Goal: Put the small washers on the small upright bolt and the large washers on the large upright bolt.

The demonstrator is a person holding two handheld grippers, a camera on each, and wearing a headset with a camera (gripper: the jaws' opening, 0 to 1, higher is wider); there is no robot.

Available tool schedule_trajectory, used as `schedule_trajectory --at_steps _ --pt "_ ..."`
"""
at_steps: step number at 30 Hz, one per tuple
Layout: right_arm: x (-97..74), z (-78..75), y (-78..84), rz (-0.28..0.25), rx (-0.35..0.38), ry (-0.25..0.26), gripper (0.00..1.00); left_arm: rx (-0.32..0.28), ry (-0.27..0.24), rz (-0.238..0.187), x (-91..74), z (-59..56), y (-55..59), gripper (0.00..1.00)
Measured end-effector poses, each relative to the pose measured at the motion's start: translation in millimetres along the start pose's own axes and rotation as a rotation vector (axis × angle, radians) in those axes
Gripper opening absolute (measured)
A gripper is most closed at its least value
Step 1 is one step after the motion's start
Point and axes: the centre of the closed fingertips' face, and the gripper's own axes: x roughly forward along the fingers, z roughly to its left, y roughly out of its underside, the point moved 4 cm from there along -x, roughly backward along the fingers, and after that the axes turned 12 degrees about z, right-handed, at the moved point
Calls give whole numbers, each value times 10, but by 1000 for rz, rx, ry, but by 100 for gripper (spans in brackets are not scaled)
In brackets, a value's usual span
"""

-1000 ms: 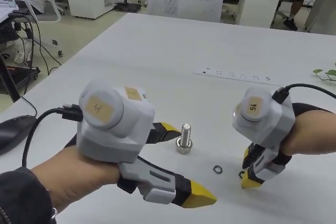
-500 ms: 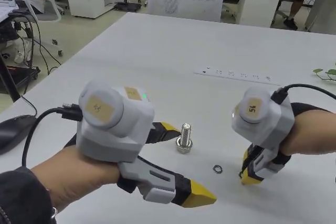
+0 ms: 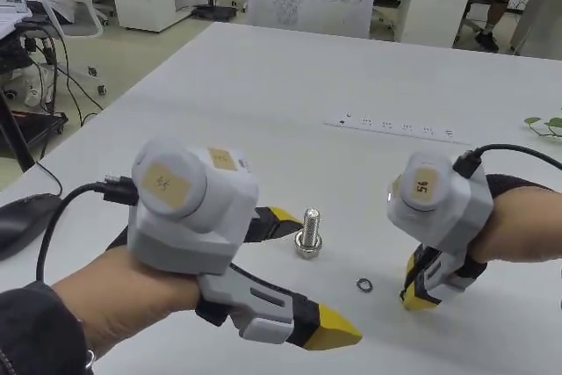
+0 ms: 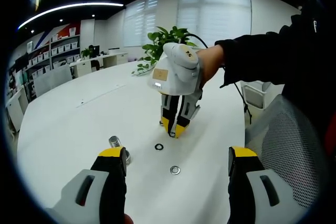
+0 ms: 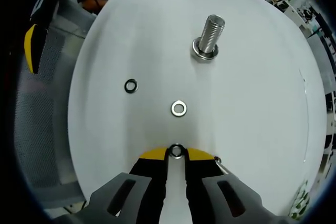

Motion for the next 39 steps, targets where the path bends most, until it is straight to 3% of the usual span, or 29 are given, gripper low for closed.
schedule_trajectory --at_steps 18,39 --pt "-2 19 22 2 21 9 13 3 0 2 6 -10 6 79" --pt "-332 100 225 -4 51 13 13 9 3 -2 1 -26 -6 79"
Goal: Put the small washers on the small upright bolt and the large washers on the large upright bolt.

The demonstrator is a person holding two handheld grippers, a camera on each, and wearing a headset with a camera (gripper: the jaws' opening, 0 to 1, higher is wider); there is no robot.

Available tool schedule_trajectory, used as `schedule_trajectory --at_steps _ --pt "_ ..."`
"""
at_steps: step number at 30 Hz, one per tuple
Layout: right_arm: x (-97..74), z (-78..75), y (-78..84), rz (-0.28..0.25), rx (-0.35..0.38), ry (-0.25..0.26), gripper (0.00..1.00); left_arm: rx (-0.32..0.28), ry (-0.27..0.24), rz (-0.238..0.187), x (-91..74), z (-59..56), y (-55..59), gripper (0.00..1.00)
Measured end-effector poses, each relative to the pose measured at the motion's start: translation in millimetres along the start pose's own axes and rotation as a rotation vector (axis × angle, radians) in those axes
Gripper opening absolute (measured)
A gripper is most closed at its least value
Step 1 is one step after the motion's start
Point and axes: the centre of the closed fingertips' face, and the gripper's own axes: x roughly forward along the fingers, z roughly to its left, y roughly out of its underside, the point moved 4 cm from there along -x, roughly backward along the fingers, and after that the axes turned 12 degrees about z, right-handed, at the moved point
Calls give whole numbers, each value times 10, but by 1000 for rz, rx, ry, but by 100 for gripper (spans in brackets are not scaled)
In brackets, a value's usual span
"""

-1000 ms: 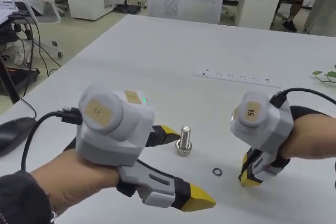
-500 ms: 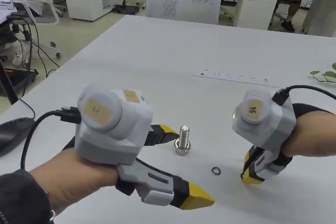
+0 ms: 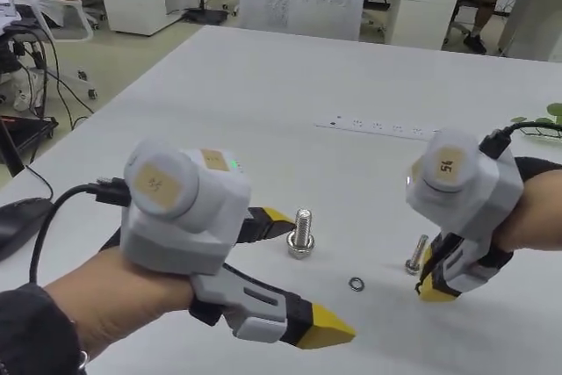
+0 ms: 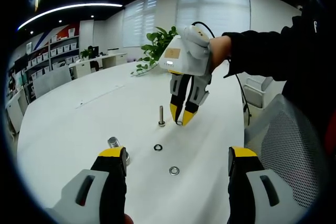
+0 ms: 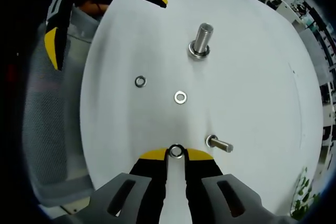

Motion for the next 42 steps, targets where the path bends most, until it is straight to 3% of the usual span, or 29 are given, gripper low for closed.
schedule_trajectory --at_steps 10,21,42 --pt "-216 16 40 -19 7 17 13 1 3 3 -2 -6 3 79" --pt "-434 -67 74 -38 13 61 13 2 2 6 -2 -1 9 79" --pt "-458 -341 -12 -50 12 109 13 -4 5 9 0 -2 26 79"
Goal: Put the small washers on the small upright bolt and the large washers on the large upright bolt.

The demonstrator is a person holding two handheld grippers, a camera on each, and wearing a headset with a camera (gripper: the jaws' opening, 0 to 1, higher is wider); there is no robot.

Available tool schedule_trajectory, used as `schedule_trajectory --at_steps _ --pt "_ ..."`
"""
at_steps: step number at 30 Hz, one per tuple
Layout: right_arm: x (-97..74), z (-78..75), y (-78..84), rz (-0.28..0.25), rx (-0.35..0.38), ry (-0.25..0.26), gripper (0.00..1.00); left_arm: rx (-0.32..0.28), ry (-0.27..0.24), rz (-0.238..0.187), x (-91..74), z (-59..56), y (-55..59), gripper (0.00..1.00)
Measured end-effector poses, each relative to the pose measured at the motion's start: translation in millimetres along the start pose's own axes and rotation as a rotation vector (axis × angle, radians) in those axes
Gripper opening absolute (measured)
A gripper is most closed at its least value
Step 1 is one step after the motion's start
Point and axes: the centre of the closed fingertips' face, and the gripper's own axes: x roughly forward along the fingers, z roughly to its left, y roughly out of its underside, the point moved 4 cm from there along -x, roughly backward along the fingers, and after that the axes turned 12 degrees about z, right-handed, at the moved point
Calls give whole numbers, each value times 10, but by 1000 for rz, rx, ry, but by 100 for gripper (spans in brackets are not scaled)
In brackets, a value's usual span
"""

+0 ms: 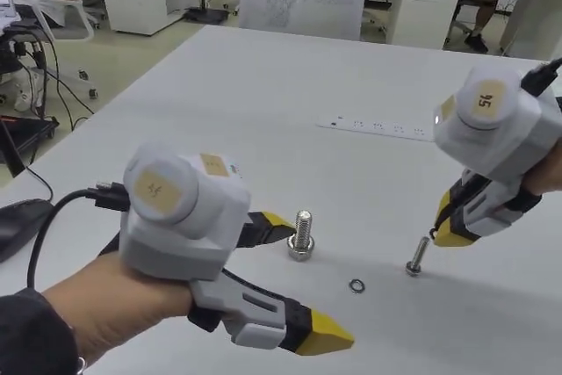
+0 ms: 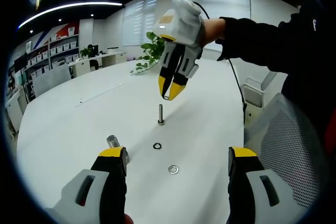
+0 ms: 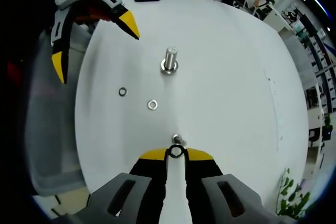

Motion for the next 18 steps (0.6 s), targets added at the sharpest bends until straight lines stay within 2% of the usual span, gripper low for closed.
schedule_trajectory --at_steps 18 --pt "152 -84 -19 9 3 -16 13 -2 1 8 11 3 28 79"
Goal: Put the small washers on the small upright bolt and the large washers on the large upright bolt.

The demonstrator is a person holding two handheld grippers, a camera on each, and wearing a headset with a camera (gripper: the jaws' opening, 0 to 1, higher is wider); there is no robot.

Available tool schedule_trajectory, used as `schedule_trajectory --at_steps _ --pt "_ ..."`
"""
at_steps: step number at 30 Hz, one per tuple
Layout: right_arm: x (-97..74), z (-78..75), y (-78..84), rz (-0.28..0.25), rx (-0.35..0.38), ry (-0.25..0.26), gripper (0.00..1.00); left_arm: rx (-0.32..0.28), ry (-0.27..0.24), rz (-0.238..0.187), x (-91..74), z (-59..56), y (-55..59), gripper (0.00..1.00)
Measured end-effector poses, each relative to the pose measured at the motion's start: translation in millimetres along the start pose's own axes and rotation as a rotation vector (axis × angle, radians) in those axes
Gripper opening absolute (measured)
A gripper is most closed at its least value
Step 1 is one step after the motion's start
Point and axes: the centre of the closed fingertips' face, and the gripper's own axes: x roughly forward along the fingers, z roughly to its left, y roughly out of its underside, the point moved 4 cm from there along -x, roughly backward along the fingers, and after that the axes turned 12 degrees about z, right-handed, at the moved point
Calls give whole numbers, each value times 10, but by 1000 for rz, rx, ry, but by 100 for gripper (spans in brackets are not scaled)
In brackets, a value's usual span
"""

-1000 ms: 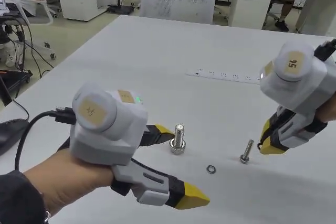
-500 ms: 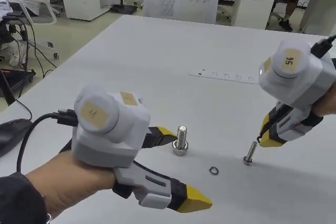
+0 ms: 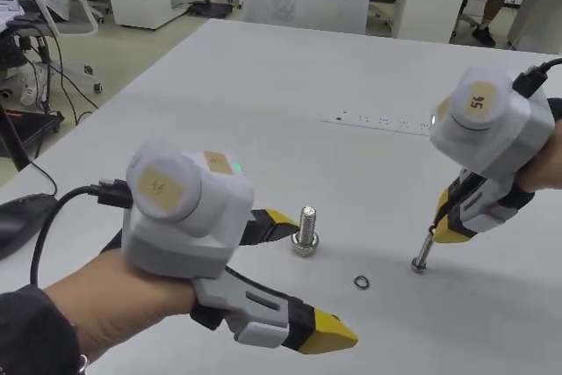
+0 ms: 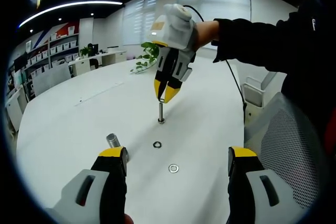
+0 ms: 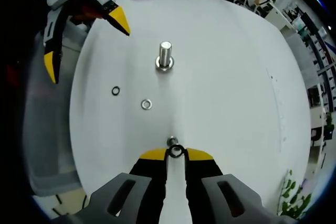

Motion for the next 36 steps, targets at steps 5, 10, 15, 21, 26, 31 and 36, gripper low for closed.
schedule_trajectory --at_steps 5,10,15,21,26,31,36 --pt "58 -22 3 0 2 -9 13 0 -1 3 7 4 5 79" --pt "68 -24 4 -1 4 -13 13 0 -1 6 16 0 10 79" --pt "86 -16 3 -1 5 -20 13 0 0 8 22 -1 12 79" --pt "116 -31 1 -1 6 -27 13 -1 -1 9 28 2 12 79" --pt "142 -26 3 2 8 -33 13 -2 -1 8 24 8 9 79" --pt "181 -19 -4 3 12 -40 13 -2 1 9 26 7 10 78" --pt "246 -19 1 9 14 -47 13 -3 0 11 24 12 12 78"
